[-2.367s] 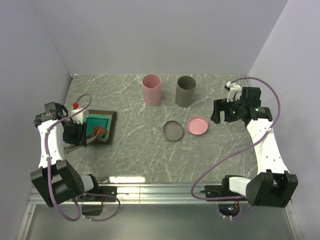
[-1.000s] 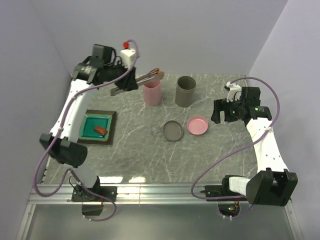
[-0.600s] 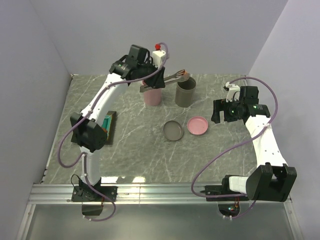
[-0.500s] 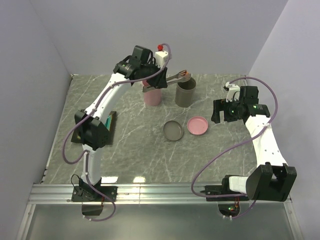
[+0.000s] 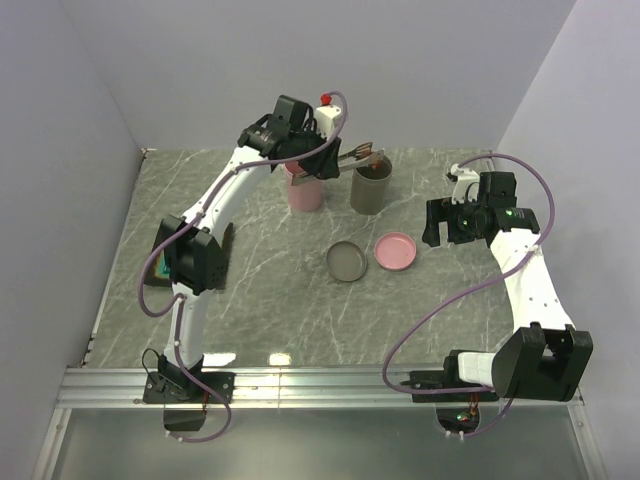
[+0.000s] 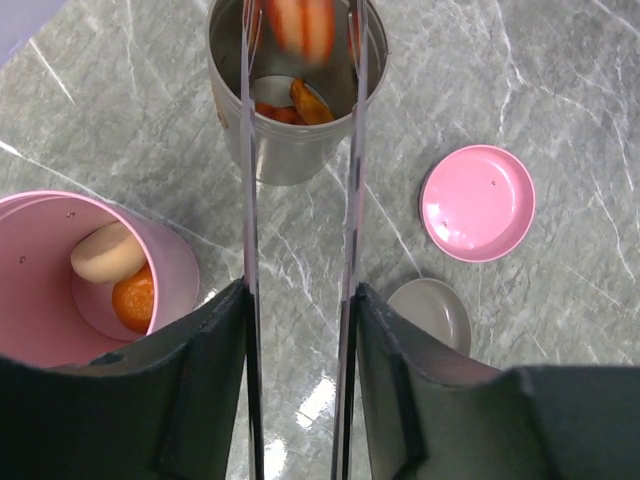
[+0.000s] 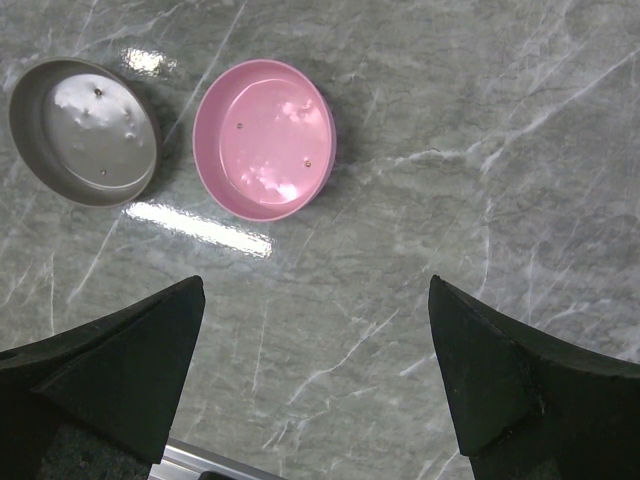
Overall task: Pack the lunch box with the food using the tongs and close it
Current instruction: Place the food into the lunch box, then pick up the food using the clamp
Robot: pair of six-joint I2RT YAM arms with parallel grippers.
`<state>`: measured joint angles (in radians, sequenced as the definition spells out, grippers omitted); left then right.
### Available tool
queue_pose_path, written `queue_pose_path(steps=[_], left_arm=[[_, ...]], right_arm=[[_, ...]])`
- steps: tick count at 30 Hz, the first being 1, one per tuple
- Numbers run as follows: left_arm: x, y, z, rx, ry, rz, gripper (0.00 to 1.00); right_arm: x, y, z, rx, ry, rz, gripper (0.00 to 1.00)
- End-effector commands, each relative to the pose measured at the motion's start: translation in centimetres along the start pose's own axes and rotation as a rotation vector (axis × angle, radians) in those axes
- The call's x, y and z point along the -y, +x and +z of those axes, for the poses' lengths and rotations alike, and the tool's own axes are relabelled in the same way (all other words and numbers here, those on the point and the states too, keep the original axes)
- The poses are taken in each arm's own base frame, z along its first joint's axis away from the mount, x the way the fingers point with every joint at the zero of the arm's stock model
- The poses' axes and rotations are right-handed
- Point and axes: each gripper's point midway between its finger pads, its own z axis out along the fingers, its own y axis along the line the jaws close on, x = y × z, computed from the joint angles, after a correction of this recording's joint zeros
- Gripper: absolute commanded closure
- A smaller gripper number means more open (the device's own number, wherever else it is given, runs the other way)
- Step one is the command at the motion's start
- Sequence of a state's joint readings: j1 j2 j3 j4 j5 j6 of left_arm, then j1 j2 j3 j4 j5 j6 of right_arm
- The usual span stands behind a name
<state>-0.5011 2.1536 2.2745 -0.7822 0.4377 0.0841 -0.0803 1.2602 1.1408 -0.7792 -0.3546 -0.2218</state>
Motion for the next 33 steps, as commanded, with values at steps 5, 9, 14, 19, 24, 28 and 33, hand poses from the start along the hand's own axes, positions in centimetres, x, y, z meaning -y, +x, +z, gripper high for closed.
queue_pose_path(steps=[5,9,14,19,24,28,33], left_arm=[[1.3,-3.8,-1.7,0.104,-0.002,0.043,0.43],[1.8,-5.3,-3.7,0.139,-0.02,0.065,0.43],[2.3,-5.2,-8.6,0.143,-0.021,0.071,0.42],[1.2,-2.6,-15.3,0.12,-0.063,0.072,0.42],[0.4,0.1,-21.5,0.108,-0.106,0.06,0.41],[-1.4,3.2,-25.0,0.073,-0.164,0.018,0.41],[-2.1,8.7,-27.8,0.013,-0.222,-0.016,0.42]], right_arm=[[0.1,-1.5,-0.6,0.038,0.016,-0.016,0.0],[0.1,-1.4,-0.7,0.04,0.021,-0.017,0.0],[-0.1,-1.4,-1.0,0.049,0.014,-0.021,0.0],[-0.5,-1.5,-1.4,0.058,0.003,-0.025,0.0],[-0.8,-1.6,-1.6,0.064,-0.012,-0.024,0.0],[-0.9,-1.5,-1.5,0.06,-0.015,-0.023,0.0],[-0.9,-1.3,-1.6,0.063,-0.011,-0.026,0.0]])
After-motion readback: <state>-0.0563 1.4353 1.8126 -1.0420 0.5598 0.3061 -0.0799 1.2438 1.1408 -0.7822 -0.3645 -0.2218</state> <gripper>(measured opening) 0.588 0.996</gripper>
